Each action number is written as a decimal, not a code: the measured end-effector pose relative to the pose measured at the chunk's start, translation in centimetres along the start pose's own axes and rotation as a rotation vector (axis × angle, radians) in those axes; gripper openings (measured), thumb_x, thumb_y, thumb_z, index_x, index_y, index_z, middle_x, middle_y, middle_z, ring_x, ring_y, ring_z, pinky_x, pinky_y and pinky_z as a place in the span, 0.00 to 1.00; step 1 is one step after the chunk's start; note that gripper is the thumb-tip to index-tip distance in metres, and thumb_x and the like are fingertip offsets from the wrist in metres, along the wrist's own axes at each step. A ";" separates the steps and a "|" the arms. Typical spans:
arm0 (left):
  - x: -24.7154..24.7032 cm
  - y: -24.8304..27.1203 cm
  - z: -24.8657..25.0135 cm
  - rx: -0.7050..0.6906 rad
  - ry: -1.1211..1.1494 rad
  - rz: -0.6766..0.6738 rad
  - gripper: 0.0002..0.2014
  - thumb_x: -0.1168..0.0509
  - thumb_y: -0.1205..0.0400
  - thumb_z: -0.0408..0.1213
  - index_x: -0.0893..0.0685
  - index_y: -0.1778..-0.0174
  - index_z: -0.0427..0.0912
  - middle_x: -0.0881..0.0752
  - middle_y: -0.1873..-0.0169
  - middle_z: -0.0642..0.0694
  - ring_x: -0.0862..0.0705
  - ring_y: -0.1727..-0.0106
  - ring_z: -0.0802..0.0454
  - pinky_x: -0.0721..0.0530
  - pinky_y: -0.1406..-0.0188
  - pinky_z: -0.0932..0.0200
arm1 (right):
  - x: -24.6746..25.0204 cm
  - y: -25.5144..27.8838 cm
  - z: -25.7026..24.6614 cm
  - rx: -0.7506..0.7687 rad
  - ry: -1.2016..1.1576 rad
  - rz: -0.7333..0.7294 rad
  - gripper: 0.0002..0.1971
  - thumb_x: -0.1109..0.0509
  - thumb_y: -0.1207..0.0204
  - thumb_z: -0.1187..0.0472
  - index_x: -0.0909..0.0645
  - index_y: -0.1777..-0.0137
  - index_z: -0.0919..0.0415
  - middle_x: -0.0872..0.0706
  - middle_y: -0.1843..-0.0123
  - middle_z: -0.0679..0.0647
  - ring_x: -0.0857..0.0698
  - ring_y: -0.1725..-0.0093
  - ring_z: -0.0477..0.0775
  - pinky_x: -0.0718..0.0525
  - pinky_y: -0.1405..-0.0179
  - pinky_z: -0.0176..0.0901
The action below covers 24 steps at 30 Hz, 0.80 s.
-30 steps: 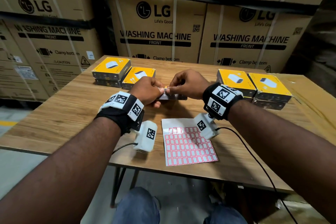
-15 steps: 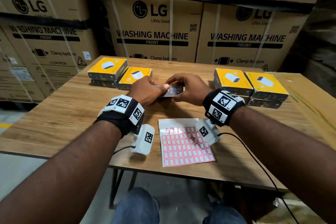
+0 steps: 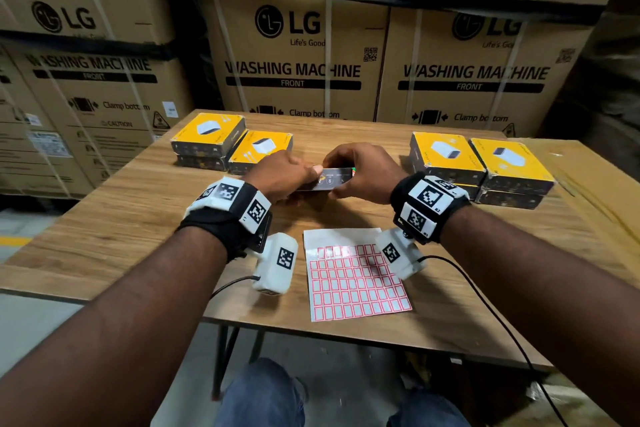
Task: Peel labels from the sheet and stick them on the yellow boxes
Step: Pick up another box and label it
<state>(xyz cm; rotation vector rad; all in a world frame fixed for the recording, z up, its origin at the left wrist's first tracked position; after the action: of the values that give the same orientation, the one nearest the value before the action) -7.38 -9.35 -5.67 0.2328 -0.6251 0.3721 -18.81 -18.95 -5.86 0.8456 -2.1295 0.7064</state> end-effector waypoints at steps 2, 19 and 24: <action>-0.1 -0.5 -0.3 -0.003 -0.054 0.032 0.23 0.33 0.23 0.58 0.12 0.63 0.39 0.11 0.61 0.35 0.13 0.65 0.41 0.12 0.56 0.45 | -0.1 0.1 -0.1 0.008 0.030 0.011 0.25 0.12 0.41 0.61 0.15 0.44 0.53 0.12 0.50 0.45 0.14 0.51 0.46 0.20 0.58 0.30; -1.9 -2.0 -2.5 0.236 0.031 -0.062 0.07 0.31 0.21 0.37 0.19 0.65 0.43 0.16 0.75 0.48 0.16 0.63 0.47 0.16 0.53 0.57 | -1.3 0.9 -0.8 0.019 0.184 -0.026 0.22 0.11 0.46 0.62 0.15 0.52 0.57 0.13 0.52 0.50 0.15 0.52 0.50 0.14 0.54 0.41; -2.4 -2.3 -2.8 0.190 0.072 -0.032 0.10 0.34 0.21 0.32 0.21 0.69 0.44 0.22 0.68 0.47 0.19 0.65 0.47 0.20 0.61 0.61 | -1.6 1.0 -1.0 0.023 0.204 -0.030 0.23 0.11 0.46 0.63 0.14 0.52 0.59 0.12 0.52 0.51 0.15 0.53 0.50 0.13 0.54 0.44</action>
<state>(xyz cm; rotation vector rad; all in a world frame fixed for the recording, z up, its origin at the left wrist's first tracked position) -6.77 -11.18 -9.53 0.4092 -0.5152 0.4074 -18.33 -17.08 -6.72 0.7815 -1.9267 0.7691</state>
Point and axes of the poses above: each hand's wrist, its own y-axis away from the middle knuckle, its own x-axis out of the back of the hand, z = x × y, the point moved 7 cm from there along -y, towards the middle knuckle
